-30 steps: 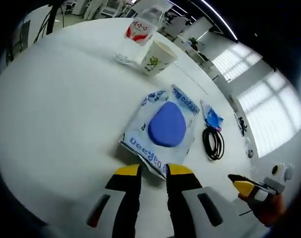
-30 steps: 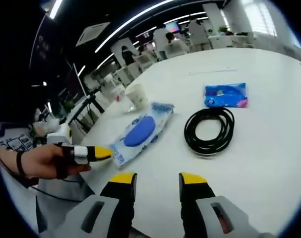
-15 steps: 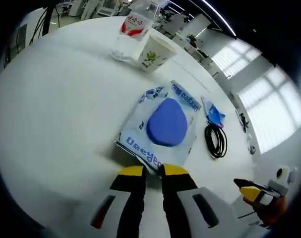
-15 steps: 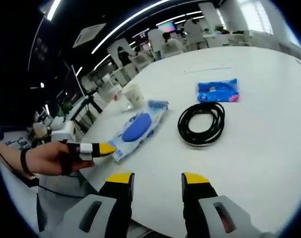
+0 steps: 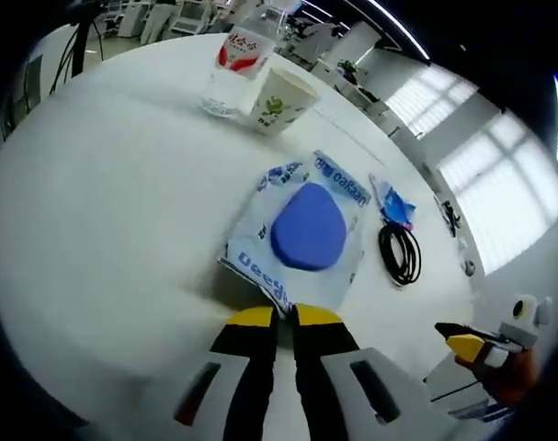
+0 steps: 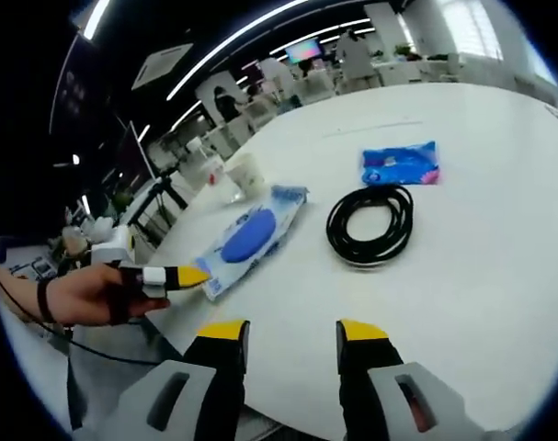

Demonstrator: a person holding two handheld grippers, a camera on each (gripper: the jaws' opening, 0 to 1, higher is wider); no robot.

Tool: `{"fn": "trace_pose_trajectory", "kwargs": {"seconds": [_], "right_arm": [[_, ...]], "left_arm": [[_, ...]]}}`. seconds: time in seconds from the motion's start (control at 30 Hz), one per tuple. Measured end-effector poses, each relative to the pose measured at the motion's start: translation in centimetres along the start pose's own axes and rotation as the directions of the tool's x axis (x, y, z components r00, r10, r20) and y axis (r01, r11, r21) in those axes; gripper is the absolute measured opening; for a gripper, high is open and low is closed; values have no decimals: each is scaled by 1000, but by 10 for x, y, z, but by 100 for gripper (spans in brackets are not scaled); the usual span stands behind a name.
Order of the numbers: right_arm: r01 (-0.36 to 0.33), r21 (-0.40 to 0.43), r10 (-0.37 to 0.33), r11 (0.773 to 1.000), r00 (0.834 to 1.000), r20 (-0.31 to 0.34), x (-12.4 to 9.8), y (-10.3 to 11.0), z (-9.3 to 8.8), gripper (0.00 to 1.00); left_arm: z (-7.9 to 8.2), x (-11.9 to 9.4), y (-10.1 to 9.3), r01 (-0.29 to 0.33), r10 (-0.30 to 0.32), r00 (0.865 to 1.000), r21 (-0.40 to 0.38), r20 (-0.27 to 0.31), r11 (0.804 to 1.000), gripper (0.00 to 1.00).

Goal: Arrange the tabletop items into an orderly group along one side of the table until the central work area is clear of visible clutter.

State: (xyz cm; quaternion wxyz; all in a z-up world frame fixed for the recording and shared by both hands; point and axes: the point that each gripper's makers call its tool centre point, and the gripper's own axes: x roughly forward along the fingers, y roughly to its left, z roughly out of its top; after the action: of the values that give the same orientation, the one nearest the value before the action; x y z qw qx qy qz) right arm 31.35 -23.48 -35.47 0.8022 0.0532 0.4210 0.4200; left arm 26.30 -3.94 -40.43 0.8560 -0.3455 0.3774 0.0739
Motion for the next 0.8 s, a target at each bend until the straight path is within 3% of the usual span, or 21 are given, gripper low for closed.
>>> {"fn": "trace_pose_trajectory", "kwargs": {"seconds": [0.33, 0.43, 0.6, 0.8], "right_arm": [[-21, 14, 21, 1000, 1000, -20, 17, 3, -1, 37], [-32, 15, 32, 999, 999, -22, 24, 15, 0, 36], [-58, 3, 59, 998, 998, -38, 39, 29, 2, 36], [-82, -18, 81, 996, 995, -59, 48, 38, 5, 36]], "left_arm": [[1, -28, 21, -35, 35, 999, -11, 17, 999, 2], [-2, -37, 31, -55, 55, 998, 7, 16, 998, 2], [3, -45, 55, -102, 103, 994, -30, 43, 994, 2], [6, -51, 63, -119, 121, 991, -48, 64, 992, 2]]}}
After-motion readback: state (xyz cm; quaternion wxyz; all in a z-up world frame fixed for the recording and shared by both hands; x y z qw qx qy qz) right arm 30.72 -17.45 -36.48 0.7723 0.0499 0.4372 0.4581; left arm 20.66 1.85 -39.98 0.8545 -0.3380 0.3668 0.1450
